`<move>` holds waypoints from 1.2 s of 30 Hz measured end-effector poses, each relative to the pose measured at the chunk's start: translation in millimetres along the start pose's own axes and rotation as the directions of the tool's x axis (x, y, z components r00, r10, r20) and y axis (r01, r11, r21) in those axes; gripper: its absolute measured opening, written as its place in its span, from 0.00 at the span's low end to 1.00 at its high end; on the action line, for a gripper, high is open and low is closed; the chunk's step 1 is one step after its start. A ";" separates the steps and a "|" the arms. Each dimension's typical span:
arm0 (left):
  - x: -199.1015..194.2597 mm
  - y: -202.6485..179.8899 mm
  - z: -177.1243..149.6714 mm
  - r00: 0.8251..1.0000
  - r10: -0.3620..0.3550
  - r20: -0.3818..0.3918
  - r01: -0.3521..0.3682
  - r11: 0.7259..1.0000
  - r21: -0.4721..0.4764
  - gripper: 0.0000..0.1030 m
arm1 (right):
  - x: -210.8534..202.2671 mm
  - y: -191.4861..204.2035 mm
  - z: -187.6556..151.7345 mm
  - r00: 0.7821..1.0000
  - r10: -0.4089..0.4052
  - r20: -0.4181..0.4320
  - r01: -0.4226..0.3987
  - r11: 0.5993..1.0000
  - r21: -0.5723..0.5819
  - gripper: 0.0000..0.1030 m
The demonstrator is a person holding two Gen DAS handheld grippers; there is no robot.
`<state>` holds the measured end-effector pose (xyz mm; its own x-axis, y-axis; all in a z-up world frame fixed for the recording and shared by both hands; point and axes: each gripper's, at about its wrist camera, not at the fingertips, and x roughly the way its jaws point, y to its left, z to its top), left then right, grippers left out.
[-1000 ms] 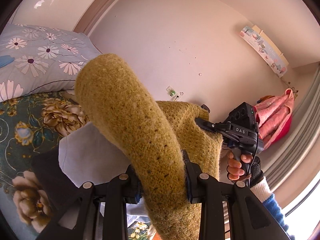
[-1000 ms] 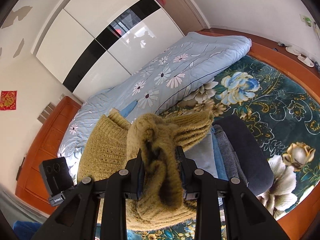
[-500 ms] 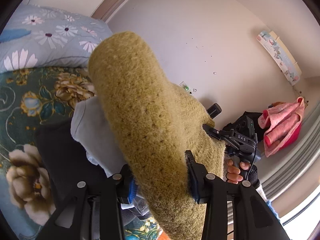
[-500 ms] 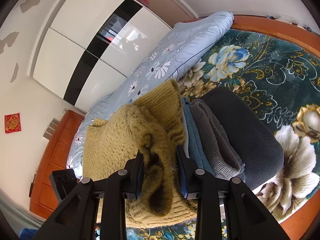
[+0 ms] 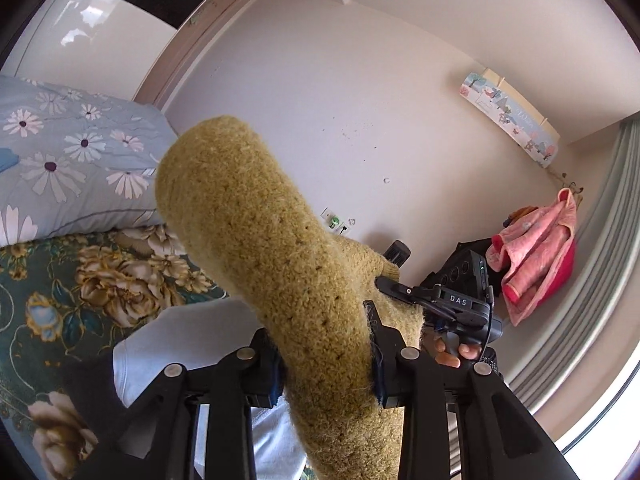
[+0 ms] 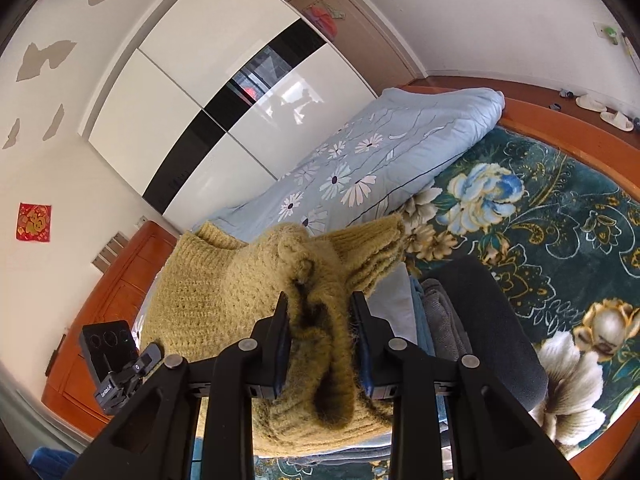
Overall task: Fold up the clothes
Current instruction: 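Lift the folded sweater with both grippers and carry it to the clothes stack, then lower the folded sweater onto the clothes stack with both grippers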
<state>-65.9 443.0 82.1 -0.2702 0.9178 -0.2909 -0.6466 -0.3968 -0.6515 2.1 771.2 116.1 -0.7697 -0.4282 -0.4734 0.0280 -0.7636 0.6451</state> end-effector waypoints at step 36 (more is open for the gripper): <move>37.1 -9.5 6.7 0.901 0.421 -0.105 -0.362 0.863 0.352 0.67 | 59.5 44.3 -25.3 0.956 -0.283 -0.081 0.255 0.933 -0.254 0.22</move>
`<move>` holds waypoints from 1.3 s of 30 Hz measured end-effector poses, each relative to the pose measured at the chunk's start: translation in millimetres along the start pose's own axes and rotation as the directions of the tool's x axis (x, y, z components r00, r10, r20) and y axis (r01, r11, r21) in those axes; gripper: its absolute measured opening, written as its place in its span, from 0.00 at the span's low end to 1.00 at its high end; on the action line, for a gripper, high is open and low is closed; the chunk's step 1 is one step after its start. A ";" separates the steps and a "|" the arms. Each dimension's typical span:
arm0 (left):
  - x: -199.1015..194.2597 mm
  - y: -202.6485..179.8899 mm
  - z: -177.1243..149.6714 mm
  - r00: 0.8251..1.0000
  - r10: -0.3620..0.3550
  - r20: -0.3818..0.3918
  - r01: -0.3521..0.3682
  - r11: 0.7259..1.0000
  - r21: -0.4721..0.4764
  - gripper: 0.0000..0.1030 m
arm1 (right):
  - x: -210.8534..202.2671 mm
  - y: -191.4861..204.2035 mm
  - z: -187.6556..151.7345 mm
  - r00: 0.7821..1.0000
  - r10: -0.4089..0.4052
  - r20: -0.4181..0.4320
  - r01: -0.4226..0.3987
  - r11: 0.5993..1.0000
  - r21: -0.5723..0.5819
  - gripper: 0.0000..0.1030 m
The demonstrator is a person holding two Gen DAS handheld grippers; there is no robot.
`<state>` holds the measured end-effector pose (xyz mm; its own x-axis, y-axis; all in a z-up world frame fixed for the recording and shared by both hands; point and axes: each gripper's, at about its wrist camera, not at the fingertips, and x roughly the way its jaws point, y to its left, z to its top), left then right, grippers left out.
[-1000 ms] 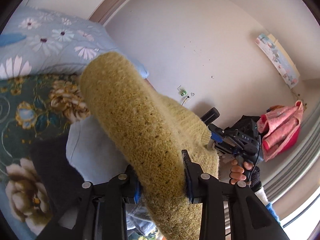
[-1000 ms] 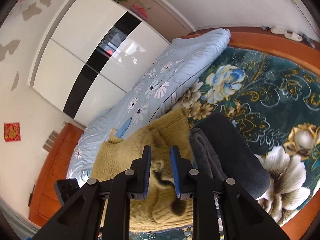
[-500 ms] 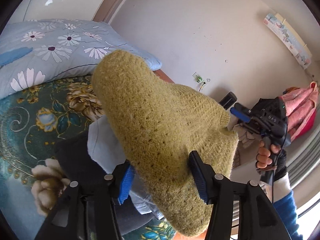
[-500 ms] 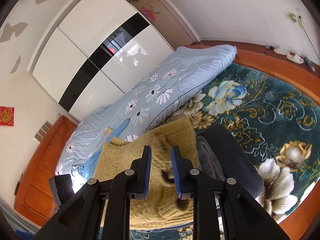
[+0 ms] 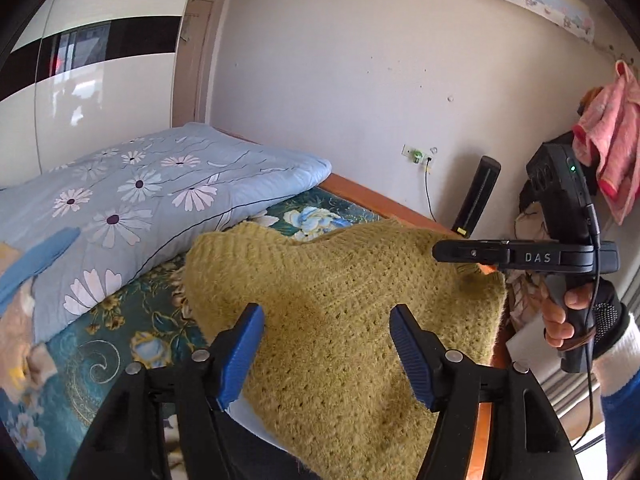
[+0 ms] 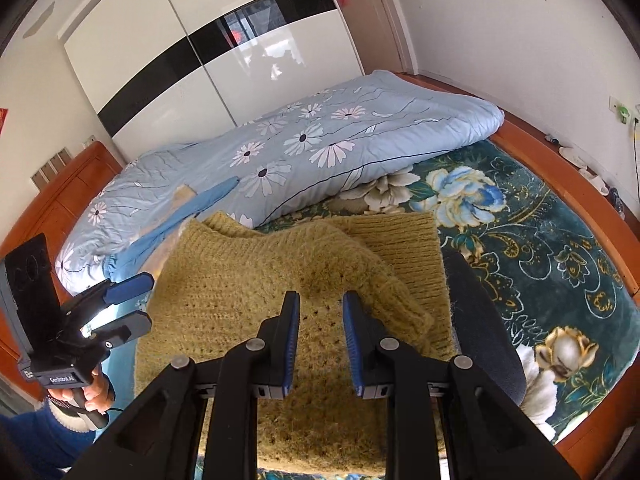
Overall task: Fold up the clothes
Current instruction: 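Lower the folded sweater onto the clothes stack with both grippers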
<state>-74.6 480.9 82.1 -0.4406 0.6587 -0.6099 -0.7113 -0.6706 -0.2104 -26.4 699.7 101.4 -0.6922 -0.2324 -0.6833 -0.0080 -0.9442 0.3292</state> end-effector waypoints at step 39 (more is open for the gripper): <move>-13.0 -33.2 -54.2 0.996 0.038 -0.082 -0.037 0.999 0.018 0.81 | -19.8 -14.2 -63.5 0.994 -0.105 -0.021 0.107 0.991 0.084 0.30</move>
<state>-15.5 476.1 55.6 -0.4211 0.6025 -0.6780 -0.7044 -0.6881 -0.1741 33.2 702.8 68.9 -0.6722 -0.1366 -0.7276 -0.1420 -0.9408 0.3078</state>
